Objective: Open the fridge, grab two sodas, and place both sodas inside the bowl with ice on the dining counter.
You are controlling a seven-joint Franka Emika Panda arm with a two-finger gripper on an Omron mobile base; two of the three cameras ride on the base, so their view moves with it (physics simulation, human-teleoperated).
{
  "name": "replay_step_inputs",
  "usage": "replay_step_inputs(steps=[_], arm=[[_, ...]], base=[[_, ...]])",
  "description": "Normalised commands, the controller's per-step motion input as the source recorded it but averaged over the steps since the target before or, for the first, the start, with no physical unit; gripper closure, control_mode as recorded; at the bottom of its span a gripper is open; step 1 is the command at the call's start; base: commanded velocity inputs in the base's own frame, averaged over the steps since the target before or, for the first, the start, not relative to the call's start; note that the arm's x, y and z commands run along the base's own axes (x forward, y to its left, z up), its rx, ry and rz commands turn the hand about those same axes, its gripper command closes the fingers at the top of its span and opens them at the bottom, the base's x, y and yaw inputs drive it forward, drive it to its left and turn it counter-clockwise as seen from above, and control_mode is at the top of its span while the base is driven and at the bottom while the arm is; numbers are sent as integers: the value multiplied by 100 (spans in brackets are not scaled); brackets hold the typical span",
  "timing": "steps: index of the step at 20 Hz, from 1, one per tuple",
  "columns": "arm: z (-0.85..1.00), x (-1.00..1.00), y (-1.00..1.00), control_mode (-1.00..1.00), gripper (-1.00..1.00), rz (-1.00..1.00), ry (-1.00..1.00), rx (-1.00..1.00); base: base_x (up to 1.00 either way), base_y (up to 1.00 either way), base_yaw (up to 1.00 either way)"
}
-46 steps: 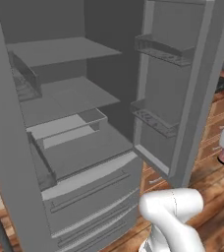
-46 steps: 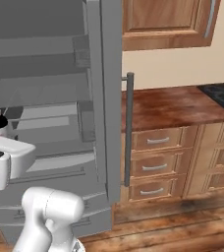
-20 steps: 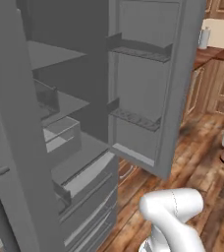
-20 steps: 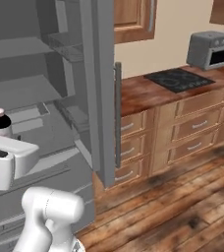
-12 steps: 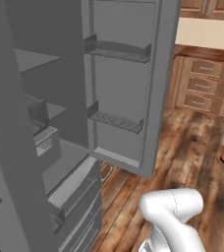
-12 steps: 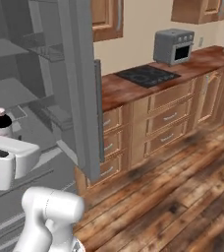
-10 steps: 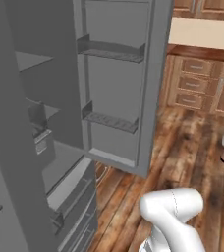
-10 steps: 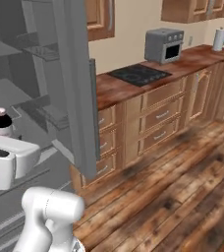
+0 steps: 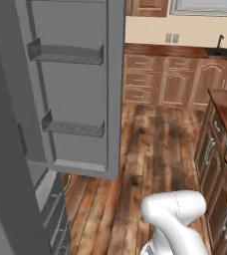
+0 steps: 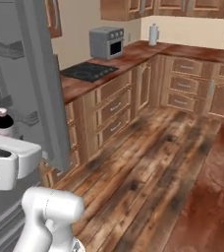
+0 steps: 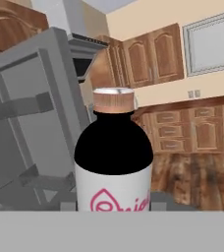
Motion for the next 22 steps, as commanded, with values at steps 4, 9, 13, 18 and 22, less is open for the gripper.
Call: replay_step_inputs(steps=[4,9,13,18,22], arm=[[0,0,0,100,100,0,0,0],[0,0,0,100,100,0,0,0],[0,0,0,100,100,0,0,0],[0,0,0,100,100,0,0,0],[0,0,0,100,100,0,0,0]], base=[[-59,-3,-56],[-79,0,-54],[-96,1,-51],[-100,0,-48],[-100,0,-45]])
